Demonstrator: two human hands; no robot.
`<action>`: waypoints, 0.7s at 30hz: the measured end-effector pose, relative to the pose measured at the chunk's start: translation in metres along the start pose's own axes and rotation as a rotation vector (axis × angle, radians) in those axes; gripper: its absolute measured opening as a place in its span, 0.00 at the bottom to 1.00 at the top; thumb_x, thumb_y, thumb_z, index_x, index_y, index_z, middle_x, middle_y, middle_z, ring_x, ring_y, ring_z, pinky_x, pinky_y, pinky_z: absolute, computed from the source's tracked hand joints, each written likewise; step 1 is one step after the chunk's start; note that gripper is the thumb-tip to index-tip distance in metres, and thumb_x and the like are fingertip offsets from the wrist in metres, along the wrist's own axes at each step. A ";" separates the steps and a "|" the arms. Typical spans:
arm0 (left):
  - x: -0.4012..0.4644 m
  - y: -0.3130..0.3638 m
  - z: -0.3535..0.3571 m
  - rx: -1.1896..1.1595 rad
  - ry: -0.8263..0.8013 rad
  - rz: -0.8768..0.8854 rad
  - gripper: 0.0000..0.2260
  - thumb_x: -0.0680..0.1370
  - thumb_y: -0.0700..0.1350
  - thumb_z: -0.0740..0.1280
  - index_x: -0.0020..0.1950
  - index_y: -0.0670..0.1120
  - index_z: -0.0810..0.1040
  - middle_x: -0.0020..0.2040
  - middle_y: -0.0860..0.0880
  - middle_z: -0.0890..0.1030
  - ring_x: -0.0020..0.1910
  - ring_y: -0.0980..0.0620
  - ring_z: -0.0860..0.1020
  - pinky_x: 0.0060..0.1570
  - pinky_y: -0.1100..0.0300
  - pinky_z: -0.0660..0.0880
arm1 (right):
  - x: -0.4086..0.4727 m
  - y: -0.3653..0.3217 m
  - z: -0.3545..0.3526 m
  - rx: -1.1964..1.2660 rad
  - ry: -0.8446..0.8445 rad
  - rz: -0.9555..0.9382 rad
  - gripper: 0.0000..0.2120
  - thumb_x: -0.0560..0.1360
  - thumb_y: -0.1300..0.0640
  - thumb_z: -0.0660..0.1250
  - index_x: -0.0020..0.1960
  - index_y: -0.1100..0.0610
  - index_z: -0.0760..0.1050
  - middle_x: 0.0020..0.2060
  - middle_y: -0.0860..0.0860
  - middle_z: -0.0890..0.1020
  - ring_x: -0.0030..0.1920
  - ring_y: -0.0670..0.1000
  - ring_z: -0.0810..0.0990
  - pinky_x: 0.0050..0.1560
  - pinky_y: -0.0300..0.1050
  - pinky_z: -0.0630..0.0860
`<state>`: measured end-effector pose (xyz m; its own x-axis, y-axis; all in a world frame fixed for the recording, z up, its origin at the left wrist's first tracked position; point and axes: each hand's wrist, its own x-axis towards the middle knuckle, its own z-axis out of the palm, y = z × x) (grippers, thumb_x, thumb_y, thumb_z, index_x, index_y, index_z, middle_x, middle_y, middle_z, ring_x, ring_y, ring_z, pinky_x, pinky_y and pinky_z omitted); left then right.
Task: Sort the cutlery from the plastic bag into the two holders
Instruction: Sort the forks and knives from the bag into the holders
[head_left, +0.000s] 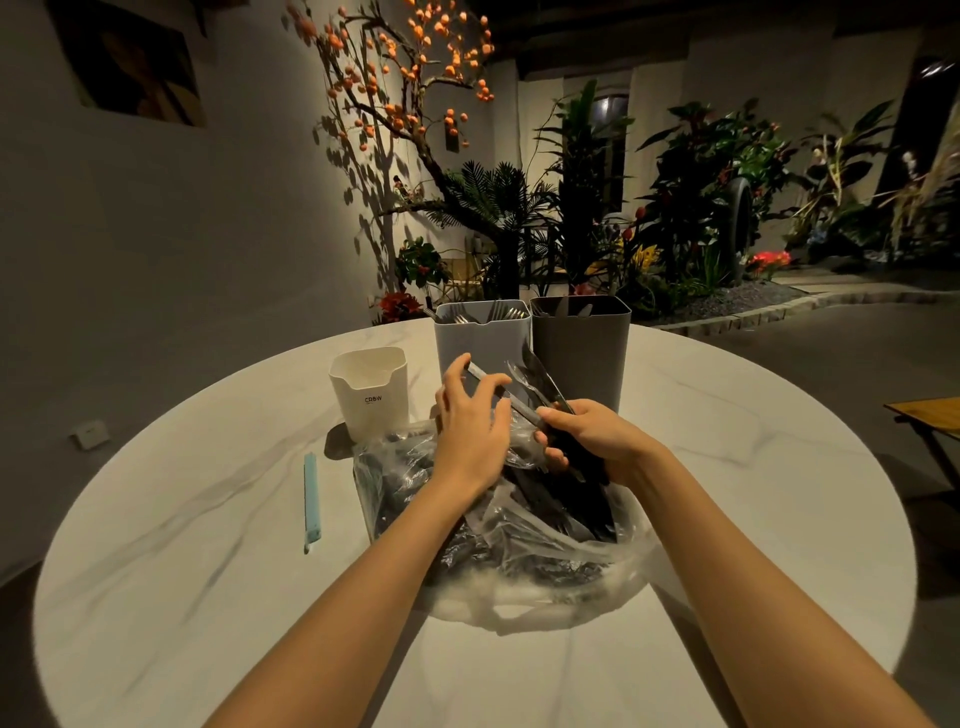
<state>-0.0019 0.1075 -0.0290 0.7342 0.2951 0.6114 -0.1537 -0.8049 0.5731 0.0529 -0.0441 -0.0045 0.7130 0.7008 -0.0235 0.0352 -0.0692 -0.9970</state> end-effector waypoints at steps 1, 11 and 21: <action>-0.001 0.002 -0.001 -0.042 -0.018 -0.002 0.16 0.80 0.42 0.60 0.68 0.51 0.69 0.74 0.54 0.50 0.73 0.47 0.57 0.69 0.47 0.64 | 0.000 0.000 0.000 0.019 0.007 0.003 0.13 0.83 0.58 0.57 0.41 0.61 0.72 0.33 0.54 0.76 0.28 0.49 0.72 0.30 0.38 0.73; -0.002 0.013 -0.009 -0.411 -0.030 -0.335 0.17 0.78 0.45 0.68 0.58 0.45 0.62 0.44 0.49 0.76 0.43 0.54 0.76 0.40 0.65 0.70 | -0.002 -0.003 0.003 0.075 0.095 -0.068 0.13 0.83 0.57 0.55 0.43 0.62 0.69 0.25 0.49 0.75 0.24 0.47 0.71 0.27 0.37 0.70; 0.002 0.016 -0.011 -0.743 0.066 -0.455 0.10 0.83 0.43 0.57 0.57 0.41 0.76 0.44 0.48 0.84 0.32 0.56 0.73 0.30 0.67 0.69 | -0.002 -0.003 0.007 0.008 0.110 -0.076 0.12 0.83 0.58 0.55 0.44 0.62 0.70 0.33 0.54 0.76 0.26 0.48 0.72 0.28 0.37 0.72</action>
<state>-0.0106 0.1011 -0.0129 0.7930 0.5537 0.2541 -0.2635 -0.0644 0.9625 0.0464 -0.0406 -0.0024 0.7809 0.6217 0.0599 0.0865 -0.0126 -0.9962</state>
